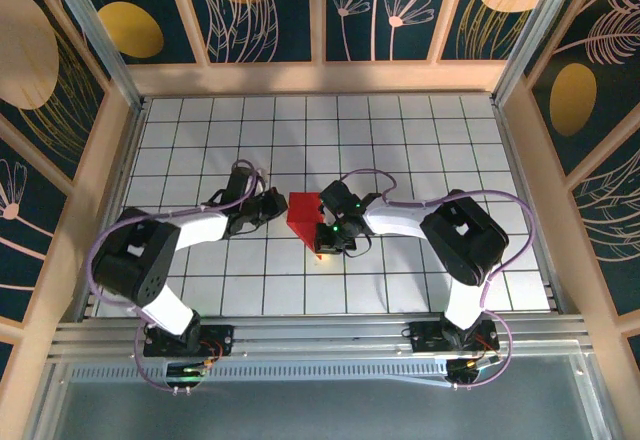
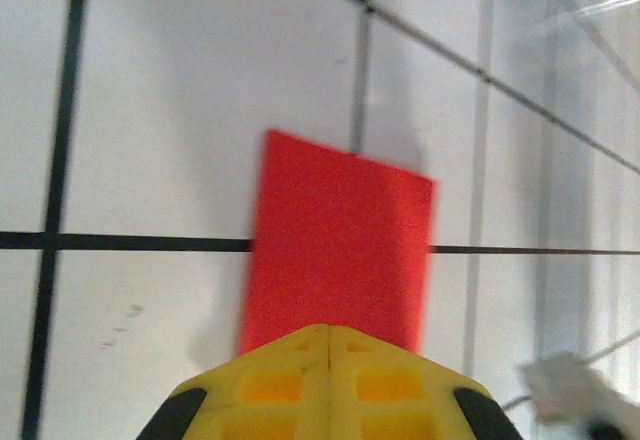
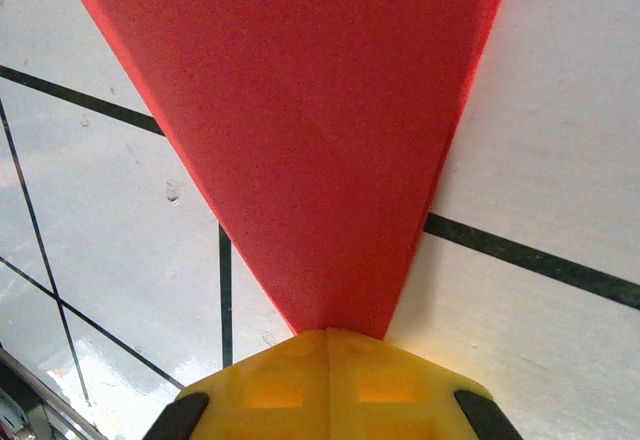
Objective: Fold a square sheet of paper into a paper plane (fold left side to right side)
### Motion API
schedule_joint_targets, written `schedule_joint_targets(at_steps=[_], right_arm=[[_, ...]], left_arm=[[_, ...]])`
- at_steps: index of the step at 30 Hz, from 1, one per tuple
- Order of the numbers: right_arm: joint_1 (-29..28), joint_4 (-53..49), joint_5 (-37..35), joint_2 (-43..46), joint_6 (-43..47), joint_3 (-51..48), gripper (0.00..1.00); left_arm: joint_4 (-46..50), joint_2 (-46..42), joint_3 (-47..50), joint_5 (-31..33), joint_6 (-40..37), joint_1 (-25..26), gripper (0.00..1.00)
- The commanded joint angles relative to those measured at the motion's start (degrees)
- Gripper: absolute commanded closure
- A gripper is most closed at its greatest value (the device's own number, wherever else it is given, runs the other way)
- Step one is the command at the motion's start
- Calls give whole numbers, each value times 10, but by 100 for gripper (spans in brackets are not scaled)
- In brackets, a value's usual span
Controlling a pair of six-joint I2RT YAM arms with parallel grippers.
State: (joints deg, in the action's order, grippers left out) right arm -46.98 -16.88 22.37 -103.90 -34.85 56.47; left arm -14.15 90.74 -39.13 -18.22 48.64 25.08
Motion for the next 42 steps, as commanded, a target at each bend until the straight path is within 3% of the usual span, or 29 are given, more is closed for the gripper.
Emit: schedule_joint_targets(at_steps=[1, 4, 8, 24, 42], right_arm=[[5, -70, -99, -37, 11, -37, 100], [9, -71, -100, -35, 14, -35, 100], [8, -72, -99, -36, 14, -34, 100], [9, -68, -87, -35, 14, -28, 100], [18, 41, 40, 39, -36, 15, 100]], left_arm=[[-19, -40, 25, -47, -25, 11, 95], [-27, -32, 33, -79, -24, 44, 95], [-37, 2, 29, -74, -16, 81, 95], [-31, 71, 20, -16, -18, 82, 96], [-17, 92, 42, 9, -16, 82, 100]])
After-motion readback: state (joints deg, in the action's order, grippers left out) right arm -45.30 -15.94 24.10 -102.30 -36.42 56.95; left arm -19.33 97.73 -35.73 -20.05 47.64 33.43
